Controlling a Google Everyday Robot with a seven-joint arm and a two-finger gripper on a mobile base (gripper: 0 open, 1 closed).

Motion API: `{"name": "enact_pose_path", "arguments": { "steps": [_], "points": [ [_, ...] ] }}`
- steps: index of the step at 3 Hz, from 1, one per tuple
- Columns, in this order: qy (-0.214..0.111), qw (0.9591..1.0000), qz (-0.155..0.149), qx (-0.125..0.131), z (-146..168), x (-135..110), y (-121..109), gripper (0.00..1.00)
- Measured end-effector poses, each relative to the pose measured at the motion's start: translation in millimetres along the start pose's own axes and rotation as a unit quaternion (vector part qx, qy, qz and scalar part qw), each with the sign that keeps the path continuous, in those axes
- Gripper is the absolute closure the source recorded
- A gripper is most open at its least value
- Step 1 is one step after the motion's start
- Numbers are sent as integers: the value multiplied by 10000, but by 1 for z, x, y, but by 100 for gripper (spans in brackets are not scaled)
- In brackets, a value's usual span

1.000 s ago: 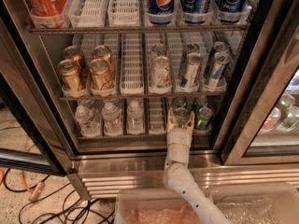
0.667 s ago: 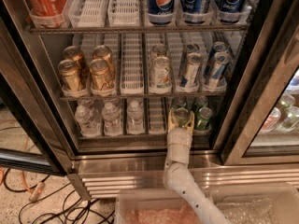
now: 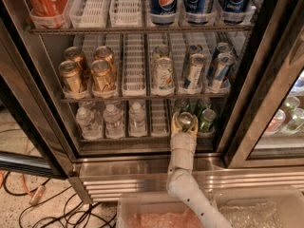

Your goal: Pick green can from bottom shelf of fridge

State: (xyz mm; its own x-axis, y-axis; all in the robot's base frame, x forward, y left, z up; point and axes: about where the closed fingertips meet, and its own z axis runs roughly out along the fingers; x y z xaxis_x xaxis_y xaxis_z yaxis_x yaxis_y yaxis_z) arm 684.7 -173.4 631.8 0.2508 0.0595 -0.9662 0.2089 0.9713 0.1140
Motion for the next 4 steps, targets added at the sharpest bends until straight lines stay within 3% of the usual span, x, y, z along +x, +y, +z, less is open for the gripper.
{"name": "enact_pose_path", "arguments": {
  "steps": [3, 4],
  "points": [
    [-763, 9969, 93, -162, -2, -70, 0, 100],
    [-815, 9966, 45, -87, -22, -82, -18, 100]
  ]
}}
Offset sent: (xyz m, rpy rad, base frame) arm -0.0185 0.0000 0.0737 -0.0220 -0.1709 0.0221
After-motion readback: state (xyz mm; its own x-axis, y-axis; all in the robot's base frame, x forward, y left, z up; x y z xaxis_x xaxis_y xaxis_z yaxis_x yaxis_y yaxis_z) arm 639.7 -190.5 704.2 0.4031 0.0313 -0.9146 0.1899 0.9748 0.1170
